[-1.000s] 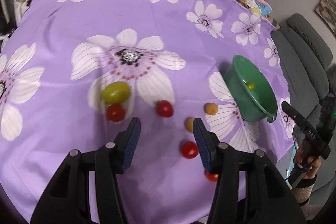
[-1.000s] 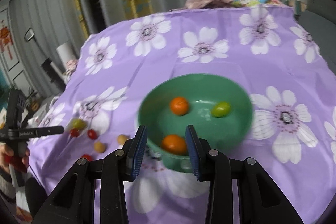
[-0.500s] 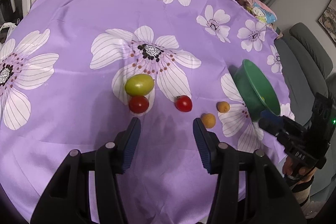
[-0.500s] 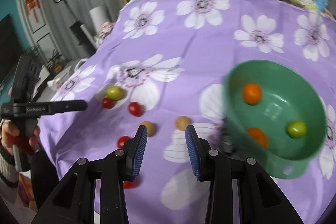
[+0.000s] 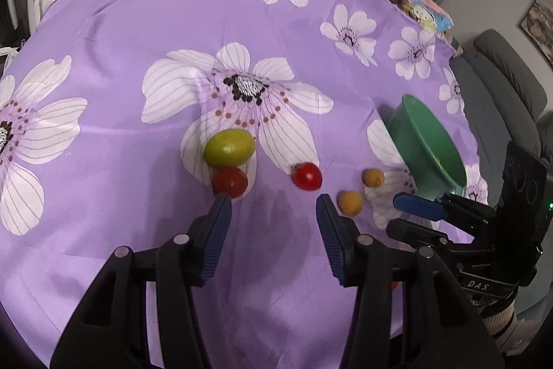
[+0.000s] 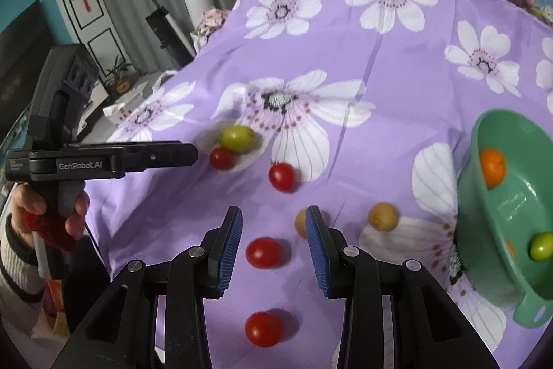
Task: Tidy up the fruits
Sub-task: 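Close the left gripper on the yellow-green plum beside the tomatoes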
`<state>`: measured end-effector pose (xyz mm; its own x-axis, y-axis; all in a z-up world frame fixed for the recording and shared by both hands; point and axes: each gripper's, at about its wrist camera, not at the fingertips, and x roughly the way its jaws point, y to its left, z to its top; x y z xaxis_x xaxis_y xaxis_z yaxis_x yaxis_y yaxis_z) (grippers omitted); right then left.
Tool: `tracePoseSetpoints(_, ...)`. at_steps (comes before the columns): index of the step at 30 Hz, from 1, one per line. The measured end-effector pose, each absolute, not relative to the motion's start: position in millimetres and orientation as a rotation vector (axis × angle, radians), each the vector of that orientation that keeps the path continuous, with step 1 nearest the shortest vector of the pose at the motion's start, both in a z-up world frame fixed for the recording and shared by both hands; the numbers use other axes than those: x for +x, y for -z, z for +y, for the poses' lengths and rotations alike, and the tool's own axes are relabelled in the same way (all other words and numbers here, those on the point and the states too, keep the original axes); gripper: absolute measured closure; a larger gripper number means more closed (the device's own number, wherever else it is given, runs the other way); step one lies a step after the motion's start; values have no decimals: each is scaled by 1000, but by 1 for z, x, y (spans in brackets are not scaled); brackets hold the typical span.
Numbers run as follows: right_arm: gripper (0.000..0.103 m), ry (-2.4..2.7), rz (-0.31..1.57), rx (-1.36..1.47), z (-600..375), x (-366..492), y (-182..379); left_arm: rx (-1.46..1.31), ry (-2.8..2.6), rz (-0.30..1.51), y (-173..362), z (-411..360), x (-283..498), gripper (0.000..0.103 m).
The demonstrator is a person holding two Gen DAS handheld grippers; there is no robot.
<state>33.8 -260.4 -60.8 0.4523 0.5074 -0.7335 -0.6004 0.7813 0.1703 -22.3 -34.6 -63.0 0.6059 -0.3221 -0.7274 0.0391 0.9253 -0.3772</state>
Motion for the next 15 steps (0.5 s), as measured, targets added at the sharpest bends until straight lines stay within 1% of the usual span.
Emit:
tracePoseSetpoints(11,65,-699,875,-89,-257,41,60,-340,212,902,66,-36,-15,54)
tracePoseSetpoints(15,65,-718,867,-97,-249,48,58,-361,174,912,63,-29,-1,59)
